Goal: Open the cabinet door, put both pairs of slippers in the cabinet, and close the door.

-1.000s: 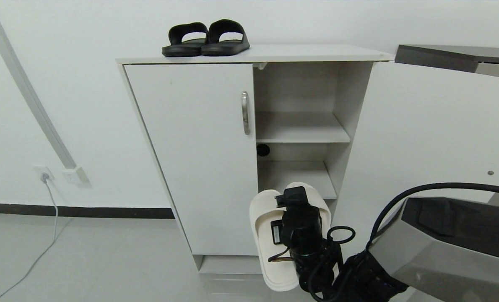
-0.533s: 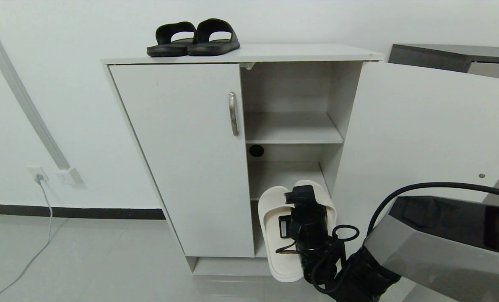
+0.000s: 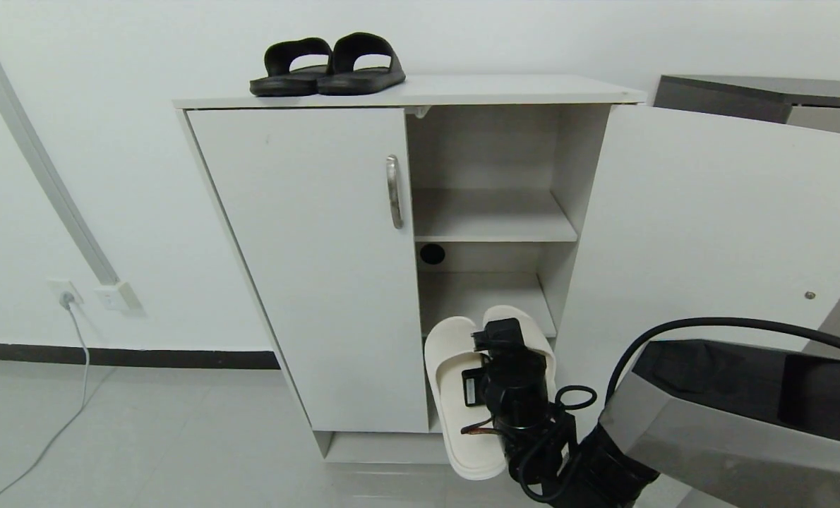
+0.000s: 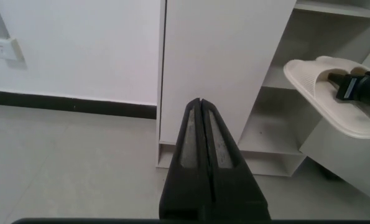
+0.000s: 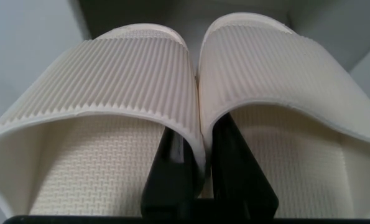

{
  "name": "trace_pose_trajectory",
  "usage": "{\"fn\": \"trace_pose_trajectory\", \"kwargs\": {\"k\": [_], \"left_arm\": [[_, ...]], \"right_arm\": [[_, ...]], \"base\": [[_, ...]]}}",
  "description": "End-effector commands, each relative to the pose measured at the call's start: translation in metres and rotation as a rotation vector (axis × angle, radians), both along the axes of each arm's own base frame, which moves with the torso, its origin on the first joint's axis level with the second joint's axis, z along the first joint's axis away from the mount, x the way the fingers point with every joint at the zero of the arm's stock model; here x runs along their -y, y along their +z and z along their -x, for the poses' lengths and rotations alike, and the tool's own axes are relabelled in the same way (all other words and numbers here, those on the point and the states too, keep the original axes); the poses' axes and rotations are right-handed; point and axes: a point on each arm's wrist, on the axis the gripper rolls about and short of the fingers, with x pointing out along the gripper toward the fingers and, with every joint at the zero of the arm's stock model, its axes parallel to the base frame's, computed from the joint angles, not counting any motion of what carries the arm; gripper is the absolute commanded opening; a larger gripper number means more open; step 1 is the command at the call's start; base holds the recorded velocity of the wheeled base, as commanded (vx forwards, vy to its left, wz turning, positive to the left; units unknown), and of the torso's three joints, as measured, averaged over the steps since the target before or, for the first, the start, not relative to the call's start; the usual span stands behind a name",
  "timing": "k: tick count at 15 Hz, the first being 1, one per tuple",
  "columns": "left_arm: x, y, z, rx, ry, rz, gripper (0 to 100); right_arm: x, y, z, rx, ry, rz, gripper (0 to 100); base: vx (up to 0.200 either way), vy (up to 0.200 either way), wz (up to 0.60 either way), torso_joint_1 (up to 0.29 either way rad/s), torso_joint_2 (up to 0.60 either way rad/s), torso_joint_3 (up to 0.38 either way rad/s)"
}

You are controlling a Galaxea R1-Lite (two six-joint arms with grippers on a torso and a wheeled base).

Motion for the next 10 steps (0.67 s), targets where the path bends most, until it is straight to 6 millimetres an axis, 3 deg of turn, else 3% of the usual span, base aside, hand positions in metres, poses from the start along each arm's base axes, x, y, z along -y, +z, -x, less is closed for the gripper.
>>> {"fn": "trace_pose_trajectory", "kwargs": {"k": [1,6,10], "left_arm": [[0.0000,0.0000,0.0000,0.000,0.001,0.001,0],[0.0000,0.0000,-0.0001,-0.001,0.001,0.001,0],[0.0000,0.0000,-0.0001,-0.001,0.001,0.001,0]], "right_arm": [[0.0000,0.0018,-0.0009,0.017,0.003,-0.020,0],[-0.0012,0.0016,-0.0012,0.036,0.034,-0.038,0],[-0.0013,0.0027,-0.0022,0.040,0.033,-0.043,0]], "base": [[0.000,0.000,0.00,0.000,0.00,0.000],[0.000,0.000,0.00,0.000,0.00,0.000],[0.000,0.000,0.00,0.002,0.00,-0.157]]}}
